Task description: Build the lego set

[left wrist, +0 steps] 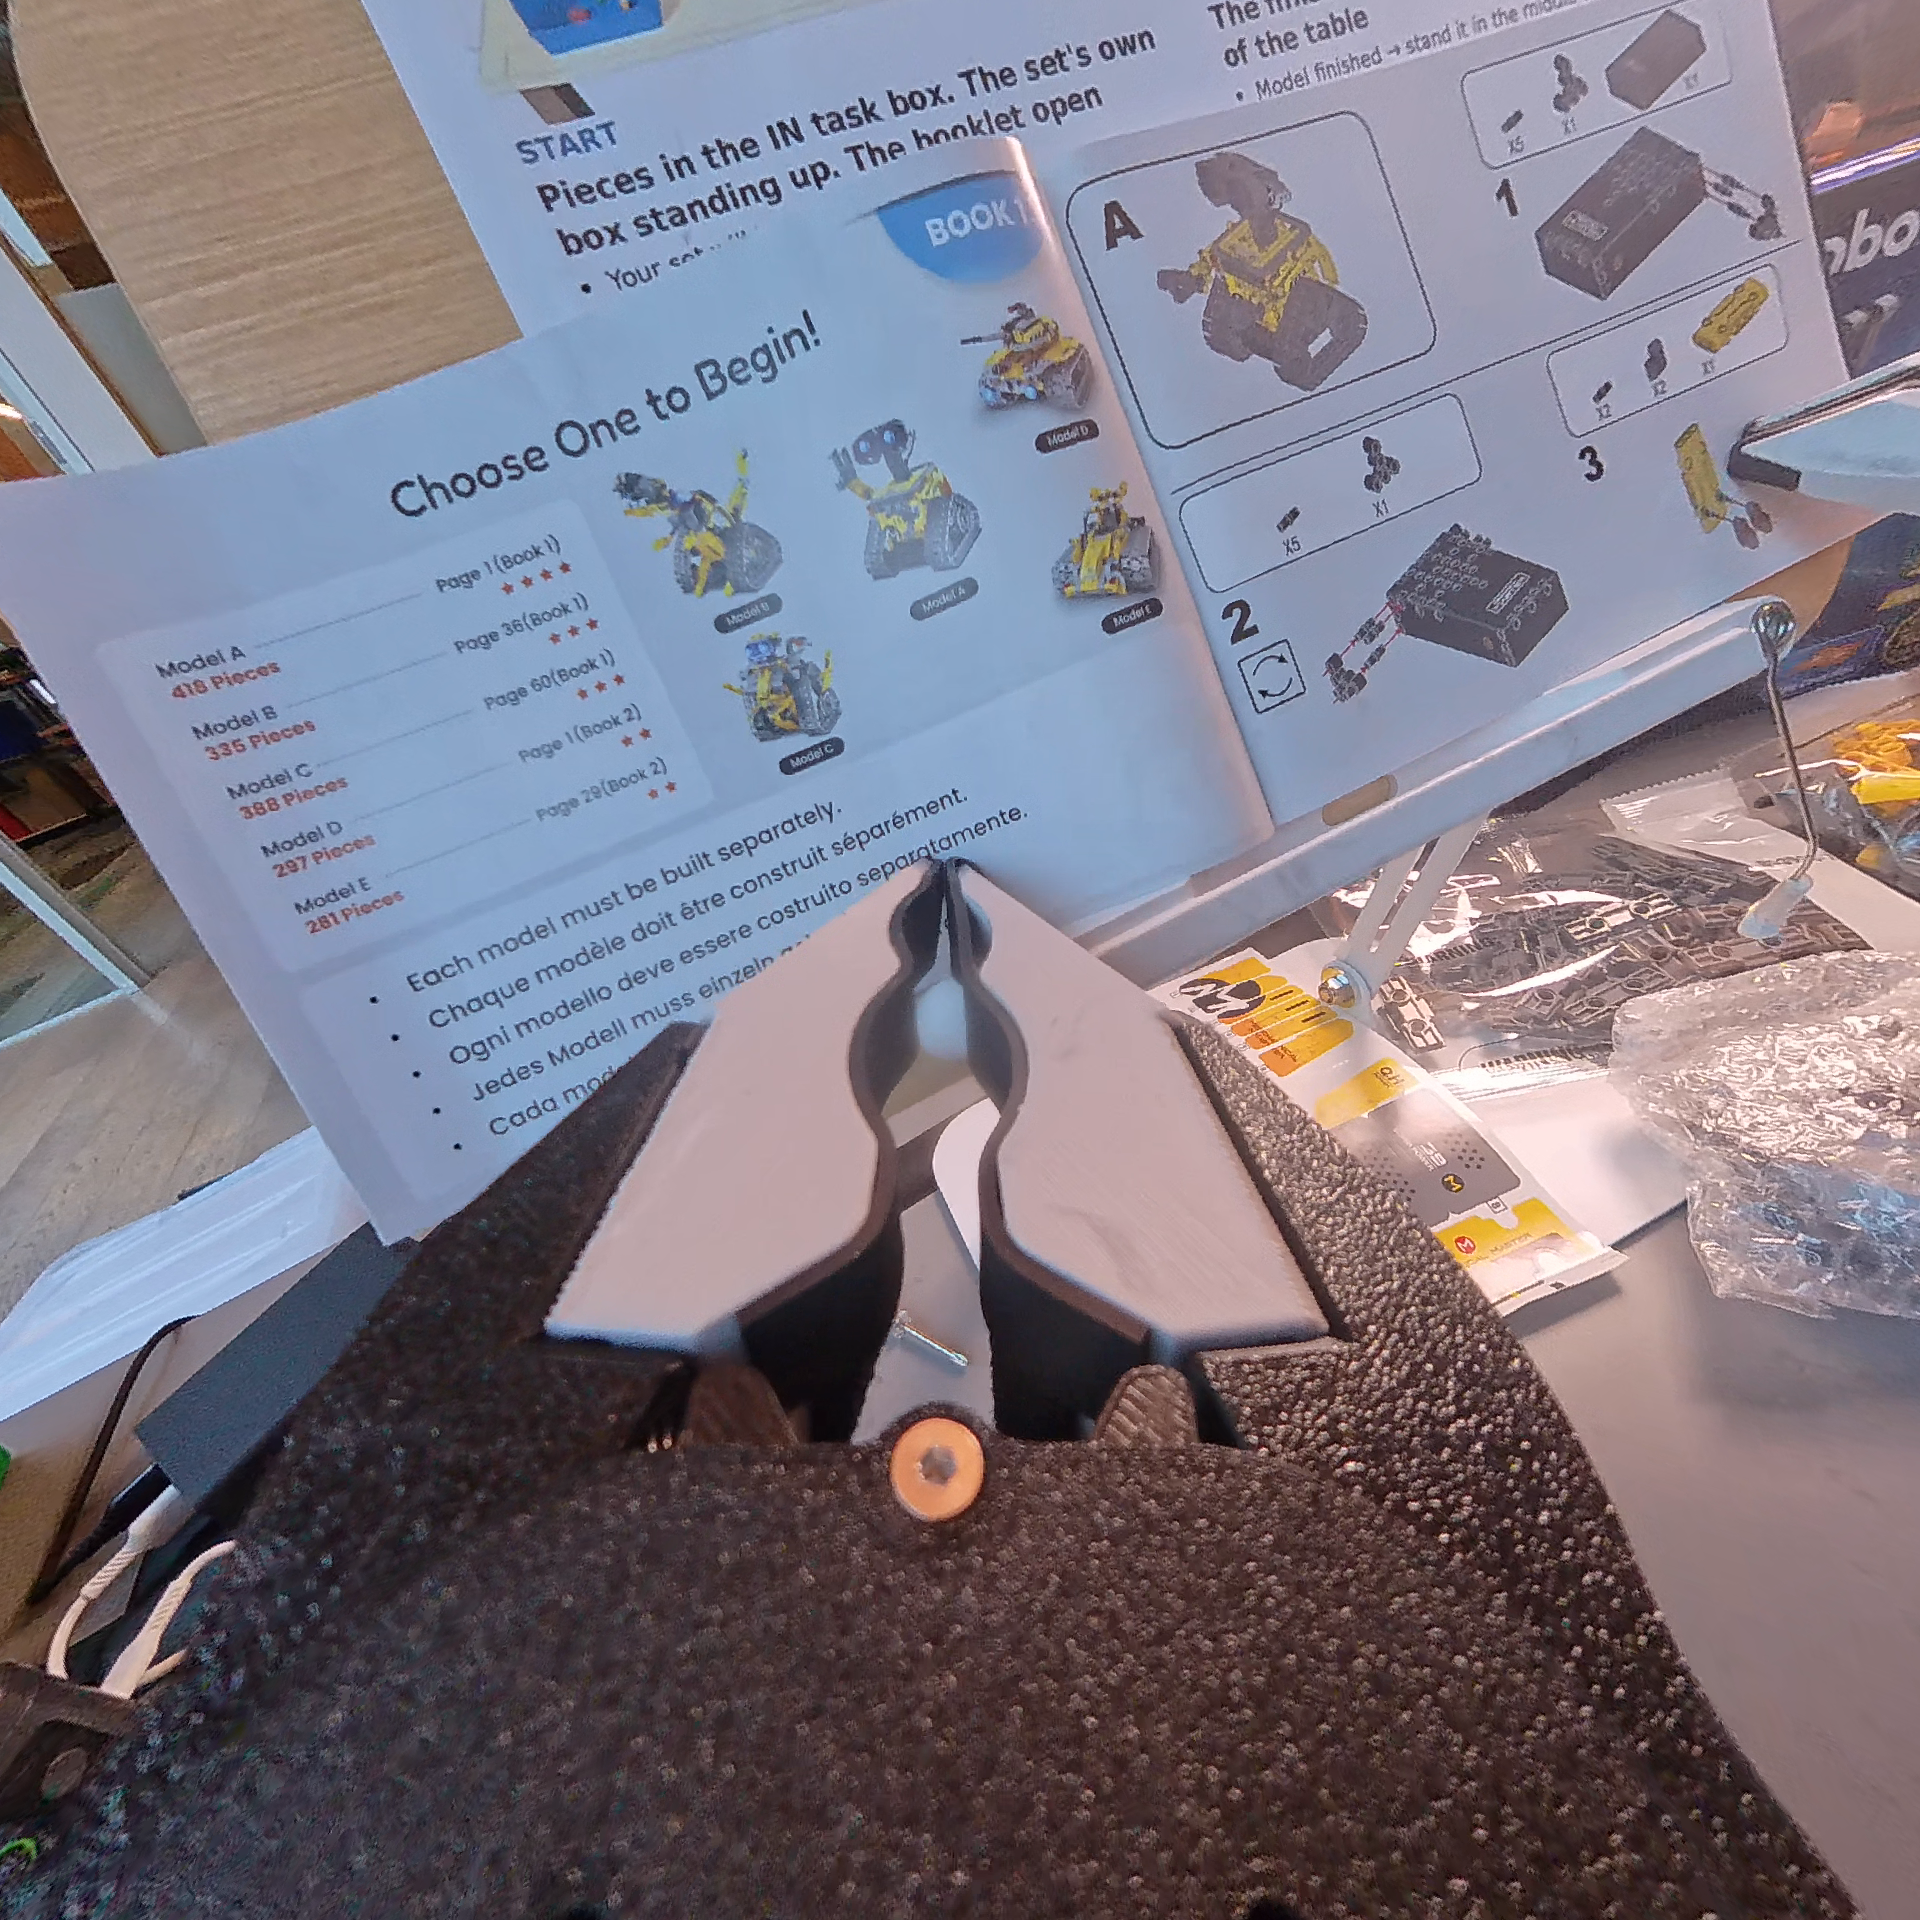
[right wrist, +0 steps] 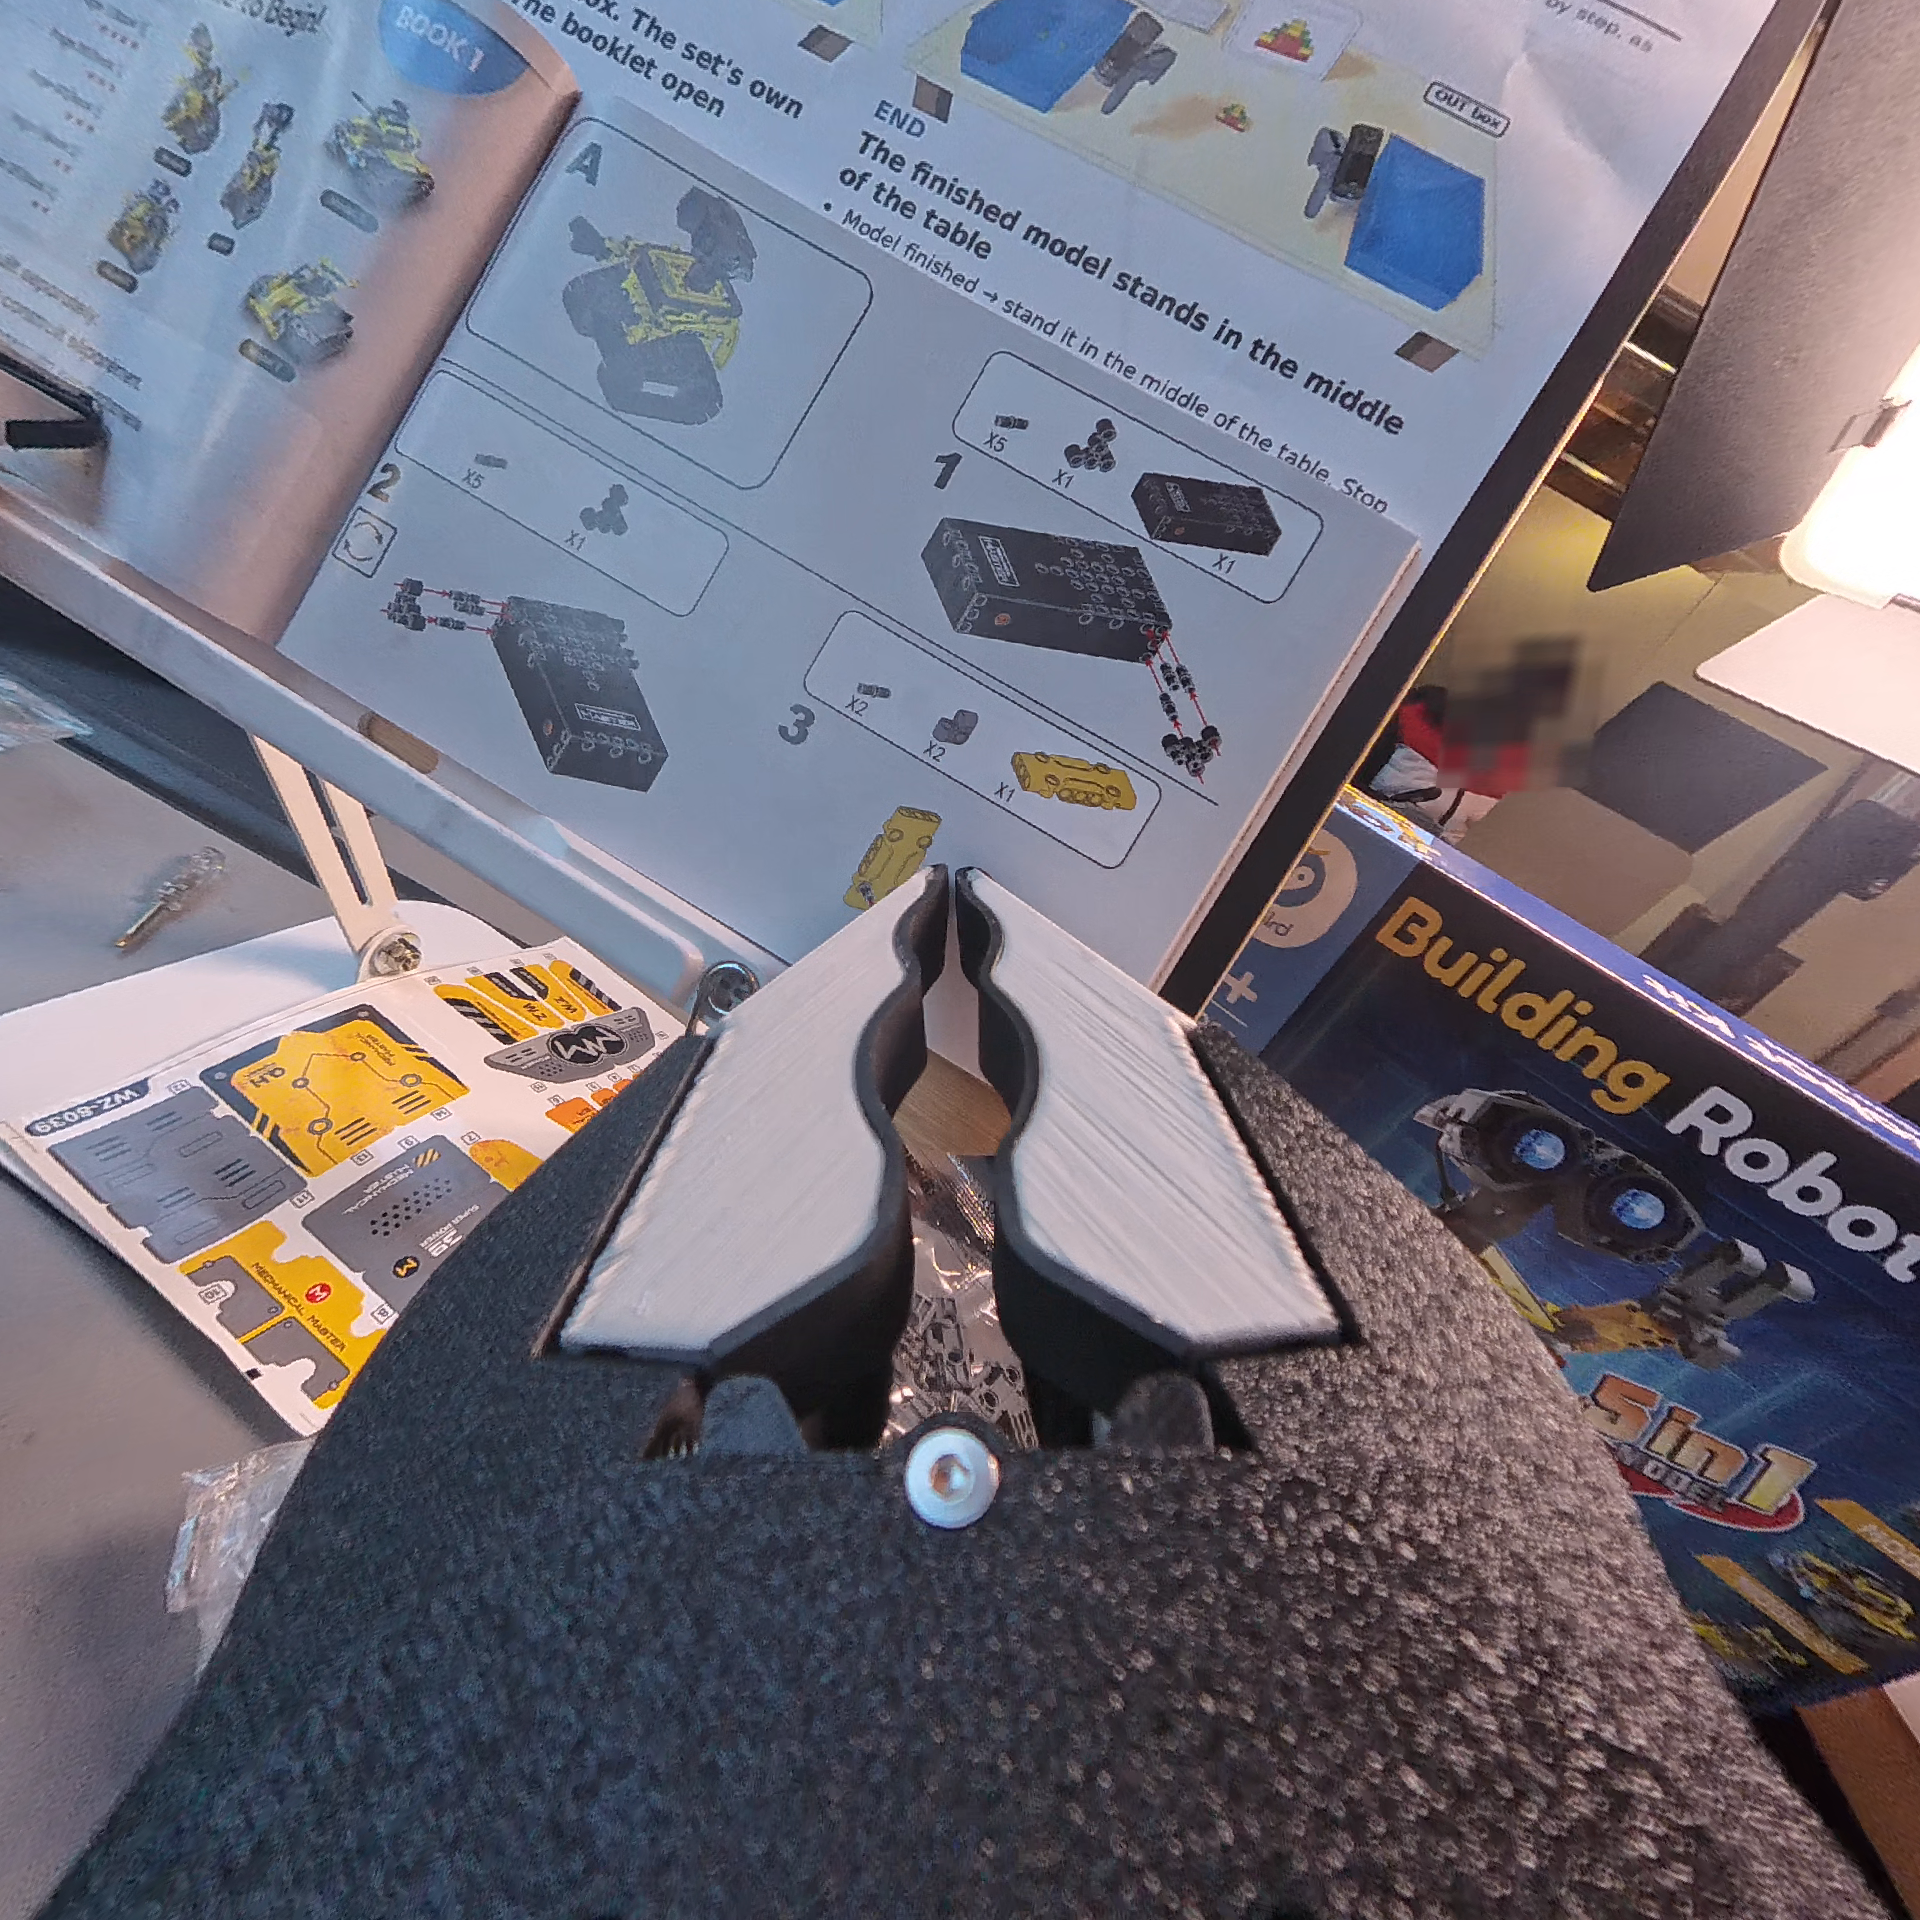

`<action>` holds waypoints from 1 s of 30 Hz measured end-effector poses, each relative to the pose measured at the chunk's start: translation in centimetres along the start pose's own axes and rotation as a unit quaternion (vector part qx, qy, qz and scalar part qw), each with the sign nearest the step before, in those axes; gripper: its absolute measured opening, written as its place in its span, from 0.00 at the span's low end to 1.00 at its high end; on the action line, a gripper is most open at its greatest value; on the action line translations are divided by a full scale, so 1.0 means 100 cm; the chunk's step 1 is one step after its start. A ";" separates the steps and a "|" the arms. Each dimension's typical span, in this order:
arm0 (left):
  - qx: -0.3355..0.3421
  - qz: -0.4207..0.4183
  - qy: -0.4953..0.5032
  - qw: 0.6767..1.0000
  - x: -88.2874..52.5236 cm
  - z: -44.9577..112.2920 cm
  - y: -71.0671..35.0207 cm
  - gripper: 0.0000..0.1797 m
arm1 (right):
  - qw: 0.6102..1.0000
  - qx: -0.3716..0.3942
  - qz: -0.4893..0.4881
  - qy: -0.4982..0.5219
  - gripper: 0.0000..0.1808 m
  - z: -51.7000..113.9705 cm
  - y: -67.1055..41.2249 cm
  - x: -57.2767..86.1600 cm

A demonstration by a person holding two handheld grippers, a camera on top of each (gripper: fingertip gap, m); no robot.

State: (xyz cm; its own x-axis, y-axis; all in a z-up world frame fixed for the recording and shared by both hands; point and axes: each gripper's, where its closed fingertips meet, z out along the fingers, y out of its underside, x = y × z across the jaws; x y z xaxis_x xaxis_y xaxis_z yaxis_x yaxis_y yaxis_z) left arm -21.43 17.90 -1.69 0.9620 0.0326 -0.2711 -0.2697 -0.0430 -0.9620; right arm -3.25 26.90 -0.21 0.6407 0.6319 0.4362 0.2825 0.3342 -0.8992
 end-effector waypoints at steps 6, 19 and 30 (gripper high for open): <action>0.005 -0.004 -0.006 1.000 0.002 -0.001 -0.001 0.00 | 1.000 0.005 0.015 -0.002 0.00 0.004 0.002 0.003; 0.014 -0.009 -0.008 1.000 0.005 -0.003 -0.001 0.00 | 0.999 0.017 0.033 -0.030 0.02 0.003 0.000 0.002; 0.019 -0.015 -0.004 1.000 0.005 -0.003 -0.002 0.00 | 0.991 0.100 0.045 -0.070 0.06 -0.017 -0.044 -0.015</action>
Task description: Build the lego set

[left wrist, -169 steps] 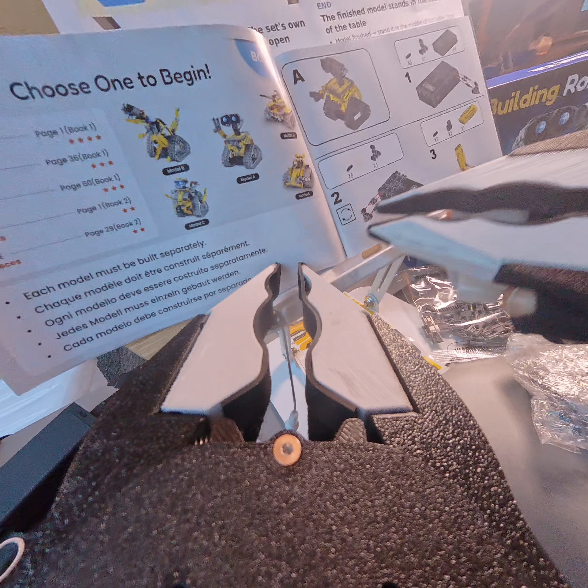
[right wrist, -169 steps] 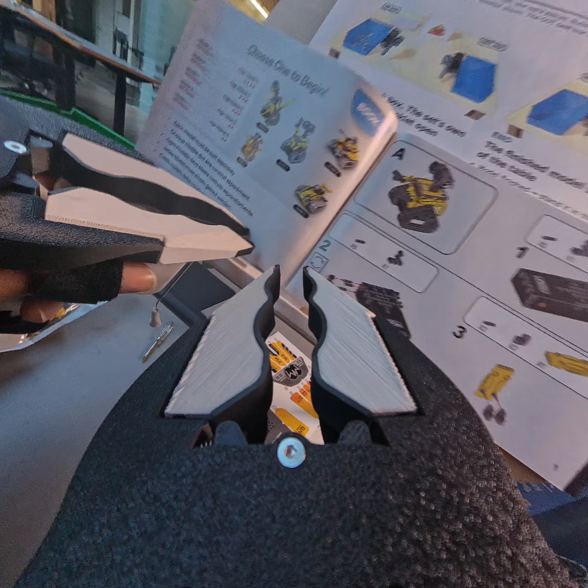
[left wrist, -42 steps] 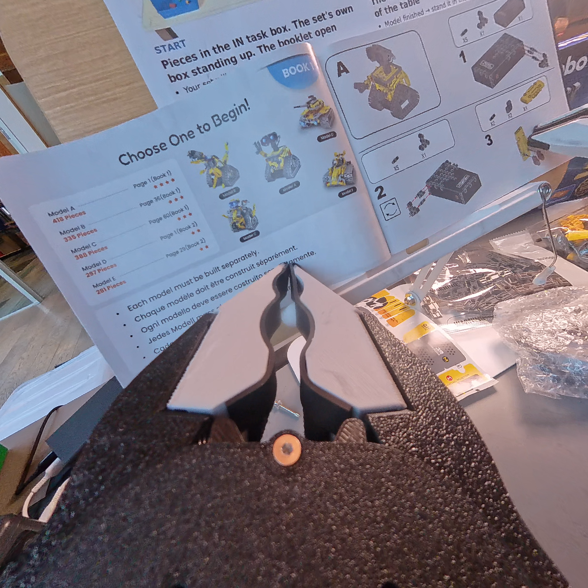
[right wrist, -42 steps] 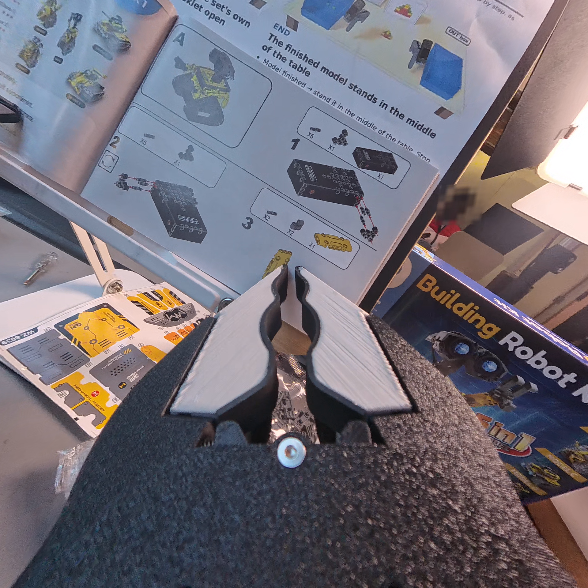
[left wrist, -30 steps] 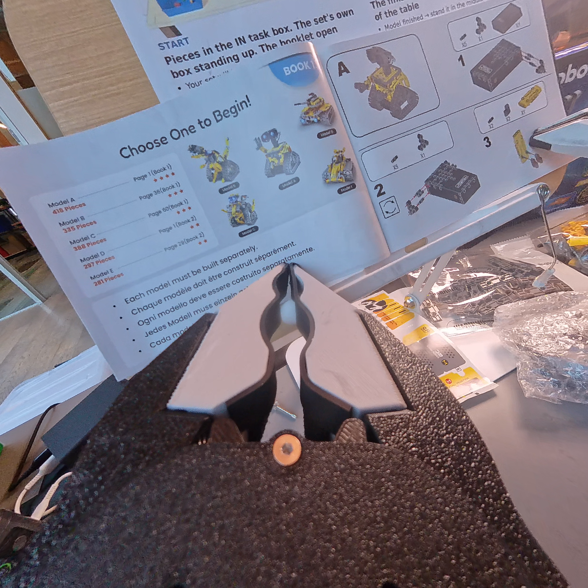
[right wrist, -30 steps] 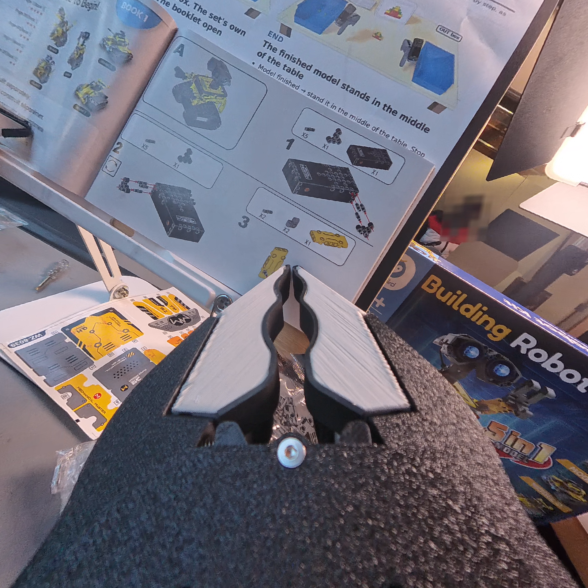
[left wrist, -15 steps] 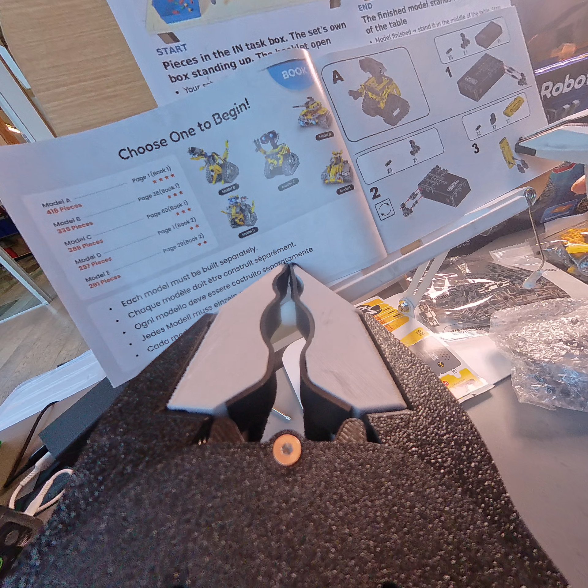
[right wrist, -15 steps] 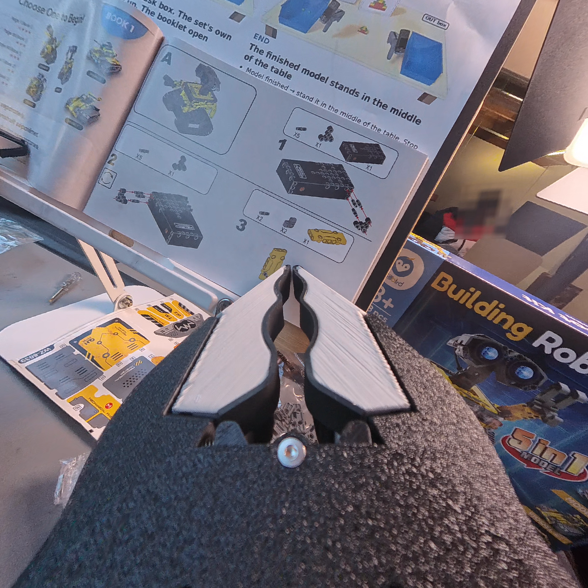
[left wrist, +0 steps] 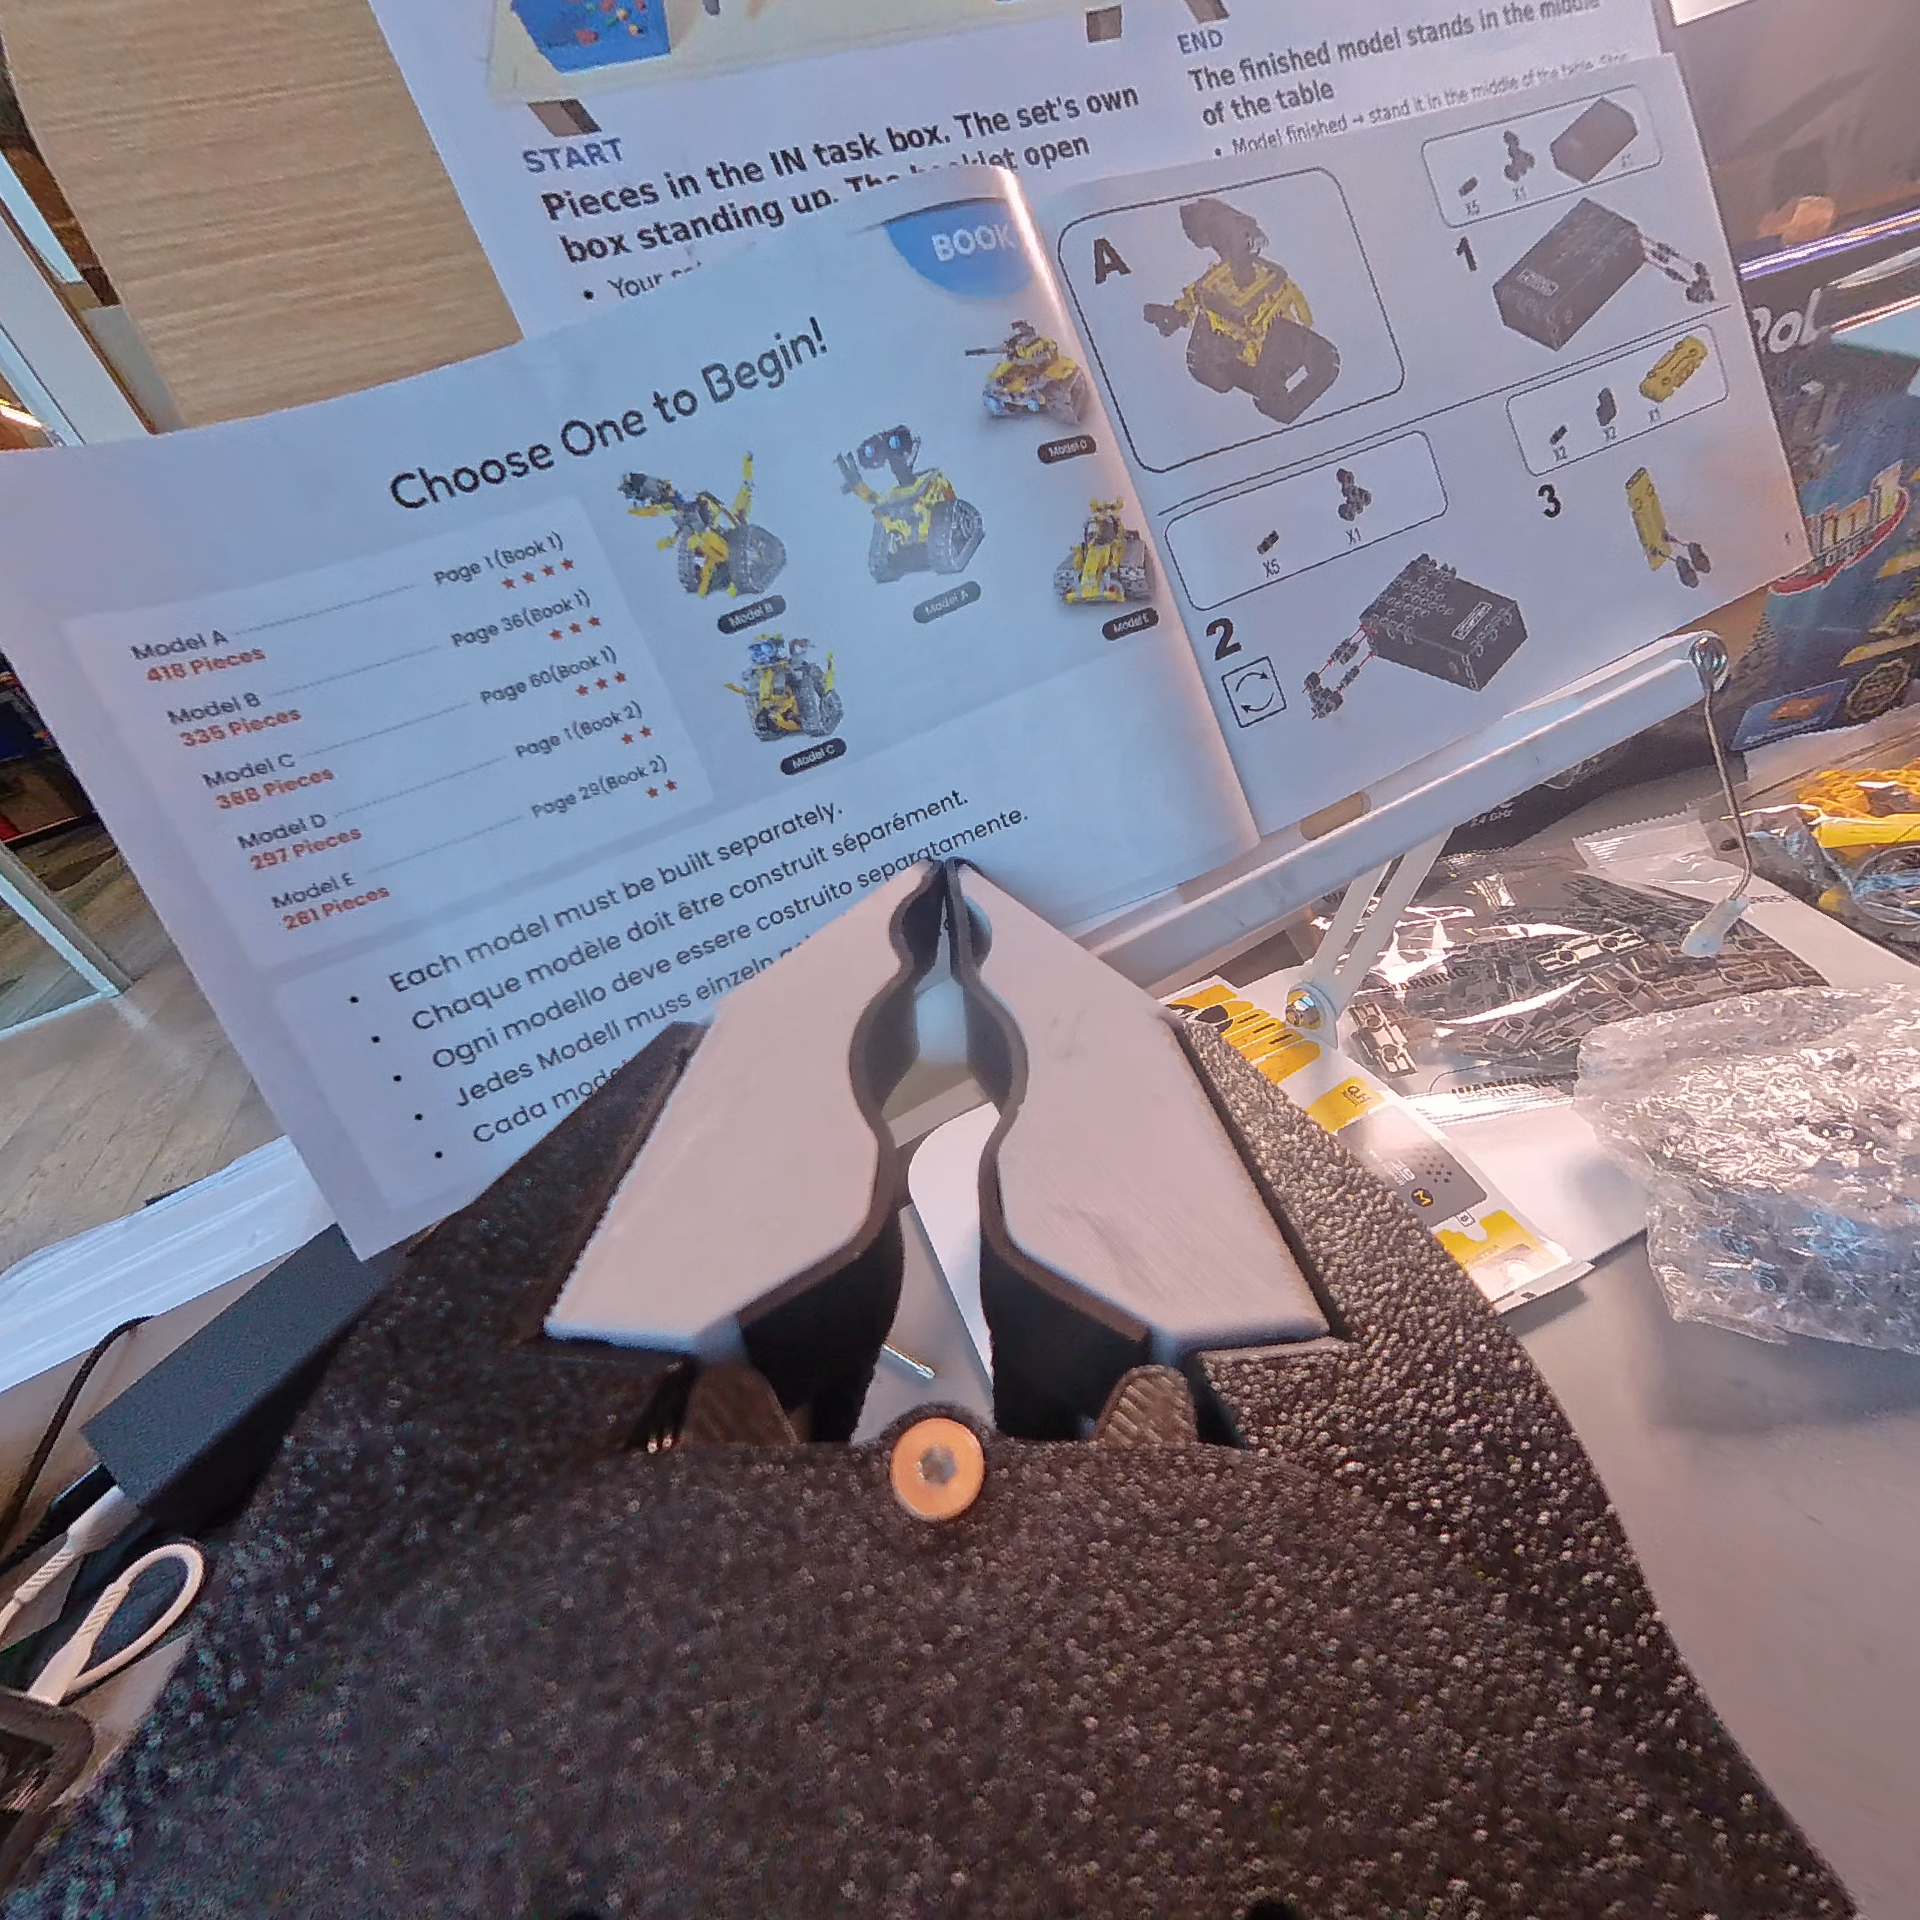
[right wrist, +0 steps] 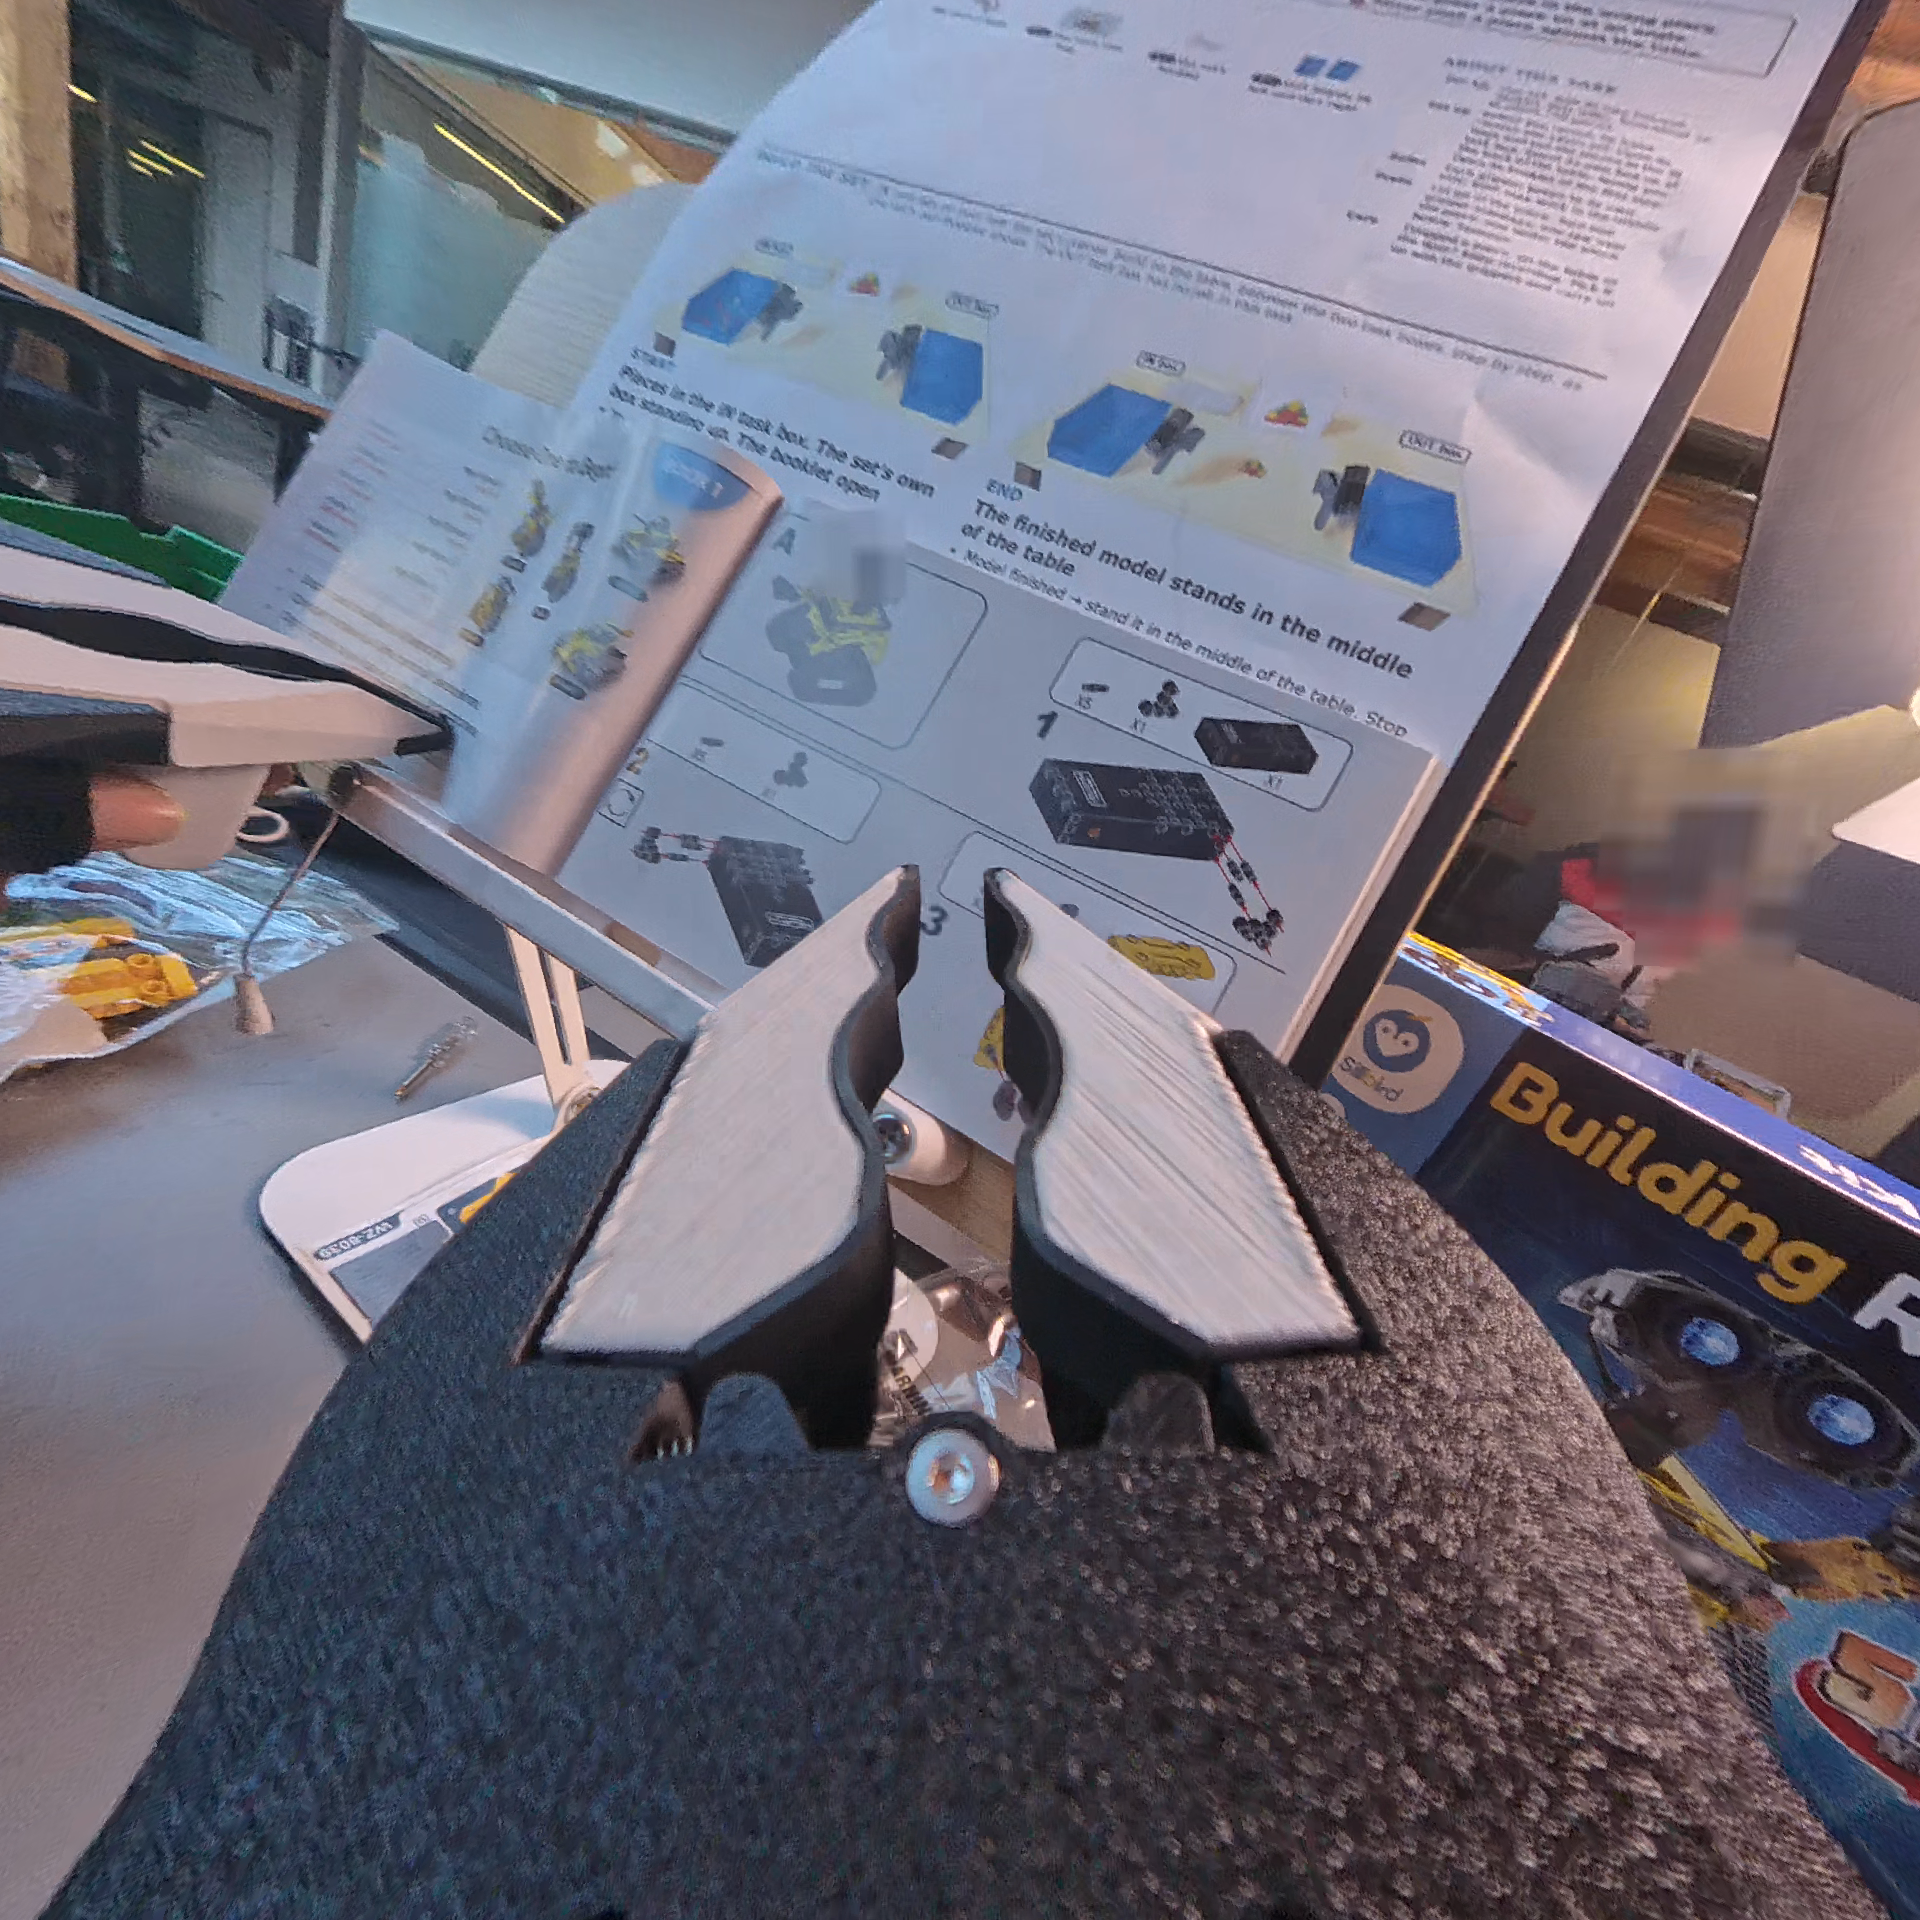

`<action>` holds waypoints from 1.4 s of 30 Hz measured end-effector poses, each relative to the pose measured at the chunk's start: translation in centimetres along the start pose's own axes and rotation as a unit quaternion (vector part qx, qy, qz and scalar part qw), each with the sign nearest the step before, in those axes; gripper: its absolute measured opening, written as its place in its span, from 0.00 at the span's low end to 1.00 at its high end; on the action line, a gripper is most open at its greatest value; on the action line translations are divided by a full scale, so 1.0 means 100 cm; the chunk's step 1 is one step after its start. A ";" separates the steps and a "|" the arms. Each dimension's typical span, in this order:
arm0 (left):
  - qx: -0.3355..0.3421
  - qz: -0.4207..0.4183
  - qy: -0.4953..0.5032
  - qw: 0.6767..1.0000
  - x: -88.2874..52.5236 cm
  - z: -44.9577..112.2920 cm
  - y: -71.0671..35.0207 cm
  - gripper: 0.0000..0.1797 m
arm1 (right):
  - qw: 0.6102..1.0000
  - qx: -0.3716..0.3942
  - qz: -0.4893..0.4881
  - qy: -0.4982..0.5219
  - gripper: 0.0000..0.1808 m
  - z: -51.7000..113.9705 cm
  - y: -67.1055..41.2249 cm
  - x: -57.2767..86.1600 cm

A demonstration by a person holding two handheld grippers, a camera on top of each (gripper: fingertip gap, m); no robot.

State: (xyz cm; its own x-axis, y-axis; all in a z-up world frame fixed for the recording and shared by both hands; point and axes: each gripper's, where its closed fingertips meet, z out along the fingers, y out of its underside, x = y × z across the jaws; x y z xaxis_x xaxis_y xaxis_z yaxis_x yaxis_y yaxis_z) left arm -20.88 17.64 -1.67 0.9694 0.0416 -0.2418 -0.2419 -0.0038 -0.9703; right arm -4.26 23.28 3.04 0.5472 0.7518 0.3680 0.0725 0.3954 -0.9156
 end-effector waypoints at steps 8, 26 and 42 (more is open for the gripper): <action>0.007 -0.003 -0.001 1.000 0.000 0.000 0.000 0.00 | 0.999 0.030 -0.014 -0.031 0.04 0.000 -0.013 -0.043; 0.024 0.007 -0.008 1.000 -0.001 0.001 0.001 0.00 | 0.999 -0.042 0.009 -0.004 0.00 0.070 -0.010 -0.067; 0.027 0.005 -0.007 1.000 -0.001 0.000 0.000 0.00 | 0.999 -0.026 0.015 0.039 0.03 0.073 -0.020 -0.039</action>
State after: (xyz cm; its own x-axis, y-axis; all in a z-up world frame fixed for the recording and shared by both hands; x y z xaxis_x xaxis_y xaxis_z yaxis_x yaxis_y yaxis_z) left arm -20.96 17.68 -1.69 0.9662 0.0565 -0.2517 -0.2545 0.0487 -0.9658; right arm -12.62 23.40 4.61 0.6126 0.7193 0.3276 0.0965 0.3433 -0.9342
